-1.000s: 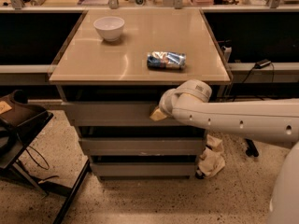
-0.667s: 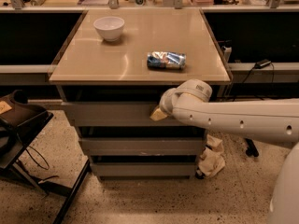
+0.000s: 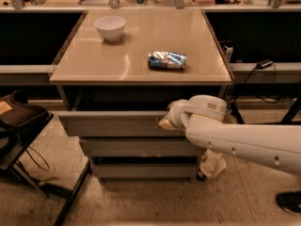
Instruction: Open top drawer
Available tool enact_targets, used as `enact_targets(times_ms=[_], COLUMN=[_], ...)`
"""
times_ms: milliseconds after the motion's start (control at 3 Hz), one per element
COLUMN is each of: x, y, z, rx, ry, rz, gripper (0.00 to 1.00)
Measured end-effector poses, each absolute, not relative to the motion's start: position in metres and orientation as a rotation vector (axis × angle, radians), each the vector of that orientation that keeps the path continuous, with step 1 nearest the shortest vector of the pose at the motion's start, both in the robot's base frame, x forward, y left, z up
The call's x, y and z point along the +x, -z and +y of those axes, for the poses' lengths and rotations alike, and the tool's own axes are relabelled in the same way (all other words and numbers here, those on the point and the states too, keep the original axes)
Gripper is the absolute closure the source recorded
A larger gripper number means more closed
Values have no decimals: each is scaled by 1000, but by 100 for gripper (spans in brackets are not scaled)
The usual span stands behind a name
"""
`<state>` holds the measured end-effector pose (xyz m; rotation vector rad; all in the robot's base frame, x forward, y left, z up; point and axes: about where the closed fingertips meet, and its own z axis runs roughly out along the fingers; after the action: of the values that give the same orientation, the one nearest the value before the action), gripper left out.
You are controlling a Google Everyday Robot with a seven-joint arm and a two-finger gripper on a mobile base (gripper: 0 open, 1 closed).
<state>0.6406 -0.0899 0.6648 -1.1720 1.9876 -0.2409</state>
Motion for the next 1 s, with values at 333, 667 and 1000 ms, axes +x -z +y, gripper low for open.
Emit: enact_targets(times_ms=[333,667,1000], x=[639,631,581], y=[-668,-671,-684], z=[-88,-85,-113], rx=[-1172,-1138,-1097], ry=[241,244,406], rz=[1988,1997,2016], gripper=[100,100,100])
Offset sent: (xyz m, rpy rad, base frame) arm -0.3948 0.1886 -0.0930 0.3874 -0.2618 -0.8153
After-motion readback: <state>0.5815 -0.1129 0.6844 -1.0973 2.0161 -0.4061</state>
